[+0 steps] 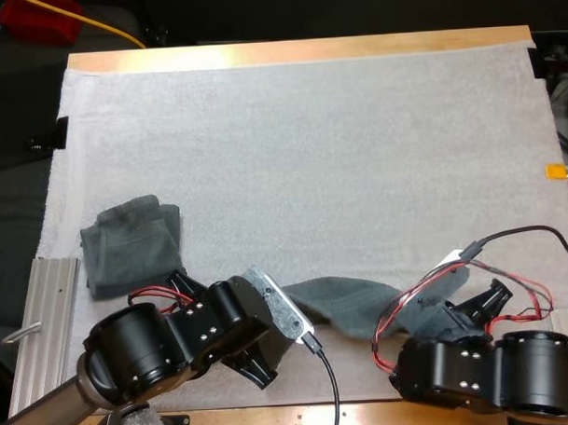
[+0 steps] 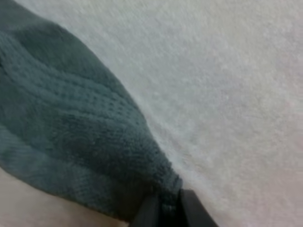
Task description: Pick towel from pile, fold and stack
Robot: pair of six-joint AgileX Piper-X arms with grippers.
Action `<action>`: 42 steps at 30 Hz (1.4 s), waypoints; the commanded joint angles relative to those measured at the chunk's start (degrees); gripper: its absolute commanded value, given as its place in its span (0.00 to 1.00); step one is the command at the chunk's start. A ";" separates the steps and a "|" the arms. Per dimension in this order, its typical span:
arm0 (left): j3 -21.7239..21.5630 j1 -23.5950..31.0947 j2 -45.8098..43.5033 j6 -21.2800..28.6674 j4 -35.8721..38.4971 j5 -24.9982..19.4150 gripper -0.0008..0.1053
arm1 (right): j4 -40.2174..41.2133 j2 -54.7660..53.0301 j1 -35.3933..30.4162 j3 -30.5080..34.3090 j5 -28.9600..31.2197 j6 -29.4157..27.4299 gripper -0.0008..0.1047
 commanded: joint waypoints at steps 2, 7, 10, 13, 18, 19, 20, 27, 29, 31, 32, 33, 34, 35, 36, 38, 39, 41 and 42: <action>1.22 -0.10 -0.14 -0.40 -2.38 -1.63 0.01 | -0.46 -0.42 -0.04 1.44 4.01 0.21 0.02; 2.68 -0.10 -0.01 -0.08 -4.86 -5.26 0.01 | -3.60 -0.42 -0.34 3.03 7.04 0.24 0.02; 2.67 -0.10 0.12 1.53 -5.19 -9.36 0.01 | -5.50 -0.42 -3.11 3.11 7.26 0.21 0.02; 2.67 -0.10 0.30 3.68 -7.18 -11.24 0.01 | -8.52 -0.37 -7.76 3.15 5.33 -1.30 0.02; 2.67 -0.10 1.74 4.74 -9.87 -13.84 0.01 | -15.11 -0.27 -13.89 3.43 -0.84 -5.49 0.02; 2.67 -0.10 2.16 4.74 -9.95 -14.03 0.01 | -16.66 -0.24 -15.10 3.62 -1.76 -6.34 0.02; 2.67 -0.10 2.67 4.74 -9.92 -14.43 0.01 | -17.79 0.05 -16.35 3.71 -2.81 -6.84 0.02; 2.67 2.09 5.28 6.54 -10.18 -18.73 0.01 | -19.25 4.17 -21.30 3.69 -6.23 -7.67 0.02; 2.79 4.43 5.40 6.56 -11.92 -18.55 0.01 | -19.54 5.88 -22.55 3.69 -6.22 -7.73 0.02; 2.79 6.71 5.40 7.48 -14.01 -15.78 0.01 | -19.83 7.01 -23.50 3.69 -6.22 -7.74 0.02; 2.79 8.41 5.40 8.36 -15.36 -12.44 0.01 | -20.17 7.63 -24.10 3.69 -6.25 -7.90 0.02; 2.79 9.42 5.42 8.77 -15.85 -10.96 0.01 | -20.42 7.92 -24.34 3.69 -6.57 -8.26 0.02; 2.79 11.24 5.58 9.10 -16.96 -9.38 0.01 | -21.00 8.37 -24.93 3.69 -7.17 -8.75 0.02; 2.79 12.81 5.66 9.44 -17.79 -8.00 0.01 | -21.79 8.88 -25.68 3.69 -7.76 -8.98 0.02; 2.79 14.16 5.71 10.09 -18.27 -6.14 0.01 | -22.29 9.16 -26.21 3.69 -8.06 -8.98 0.02; 2.91 17.71 6.08 12.77 -20.27 -0.12 0.01 | -23.48 10.09 -27.96 3.69 -10.12 -8.97 0.02; 2.92 18.45 6.30 13.41 -20.75 0.77 0.01 | -23.79 10.38 -28.40 3.69 -11.35 -8.95 0.02; 3.10 21.94 7.42 14.61 -21.94 2.90 0.01 | -24.81 11.60 -30.51 3.69 -15.09 -8.62 0.02; 3.16 22.93 7.77 14.97 -22.11 3.72 0.01 | -25.07 11.92 -31.03 3.69 -15.67 -8.62 0.02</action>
